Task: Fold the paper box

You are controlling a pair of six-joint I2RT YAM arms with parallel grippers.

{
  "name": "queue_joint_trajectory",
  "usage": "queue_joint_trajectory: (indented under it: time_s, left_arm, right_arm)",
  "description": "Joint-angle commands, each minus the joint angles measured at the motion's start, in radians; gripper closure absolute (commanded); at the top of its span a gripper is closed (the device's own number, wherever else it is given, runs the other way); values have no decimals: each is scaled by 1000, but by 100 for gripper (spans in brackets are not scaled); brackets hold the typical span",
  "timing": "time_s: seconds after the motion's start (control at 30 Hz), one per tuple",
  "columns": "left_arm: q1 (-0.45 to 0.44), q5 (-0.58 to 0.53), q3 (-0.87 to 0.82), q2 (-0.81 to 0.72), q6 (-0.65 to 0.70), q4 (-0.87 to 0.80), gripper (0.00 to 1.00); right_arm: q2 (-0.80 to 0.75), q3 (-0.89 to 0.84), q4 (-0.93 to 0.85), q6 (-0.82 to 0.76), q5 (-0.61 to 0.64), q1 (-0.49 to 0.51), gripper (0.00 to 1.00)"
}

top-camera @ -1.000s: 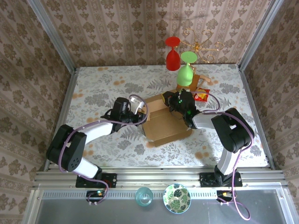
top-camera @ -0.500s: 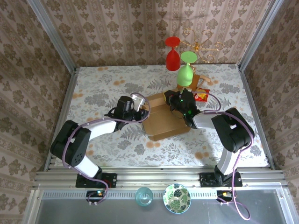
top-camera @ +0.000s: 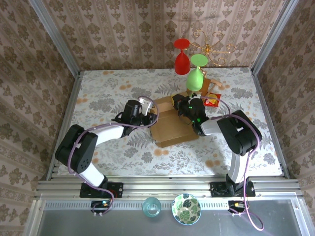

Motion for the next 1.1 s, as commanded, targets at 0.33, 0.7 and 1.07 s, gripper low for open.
queue_joint_trajectory:
  time_s: [0.33,0.7,1.07]
  left_arm:
    - [18,-68,63,59,-25,87,63]
    - [50,-76,16,44,-33,165,62]
    - [93,137,22,60,-40,228,70]
  right_arm:
    - [53,-44,-29,38,-60,26,100]
    - [45,-26,-59,56,-52,24,100]
    - [50,8,-106,59,-45,27,100]
